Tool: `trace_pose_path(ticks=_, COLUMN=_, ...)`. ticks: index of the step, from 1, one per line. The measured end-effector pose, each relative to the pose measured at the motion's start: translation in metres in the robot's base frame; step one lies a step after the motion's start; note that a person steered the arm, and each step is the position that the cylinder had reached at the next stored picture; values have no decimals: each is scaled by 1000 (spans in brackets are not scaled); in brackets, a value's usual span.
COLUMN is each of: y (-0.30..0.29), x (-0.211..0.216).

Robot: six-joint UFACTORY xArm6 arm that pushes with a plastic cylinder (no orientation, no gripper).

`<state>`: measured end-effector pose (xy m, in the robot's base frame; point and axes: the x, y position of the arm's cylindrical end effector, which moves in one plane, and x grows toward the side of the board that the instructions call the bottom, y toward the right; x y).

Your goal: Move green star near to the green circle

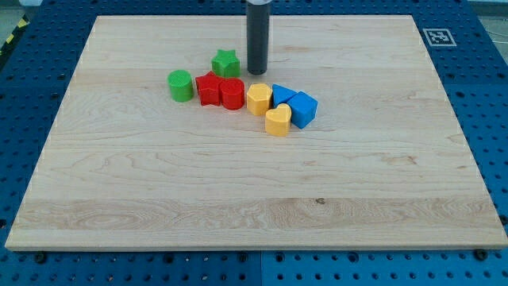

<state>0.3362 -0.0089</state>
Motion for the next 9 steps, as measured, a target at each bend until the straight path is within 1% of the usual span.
trace_pose_path(ticks=2, y=-53, x=-9)
trace_pose_path(ticks=4, y=-94, x=-9)
trace_pose_path(ticks=5, y=-105, x=-13)
trace_pose_path(ticks=6, y=-107, x=-37)
trace_pose_path(ticks=7, y=-115, x=-43)
trace_pose_path(ticks=8, y=-134, x=-29)
trace_pose_path(ticks=9, y=-138, x=-27)
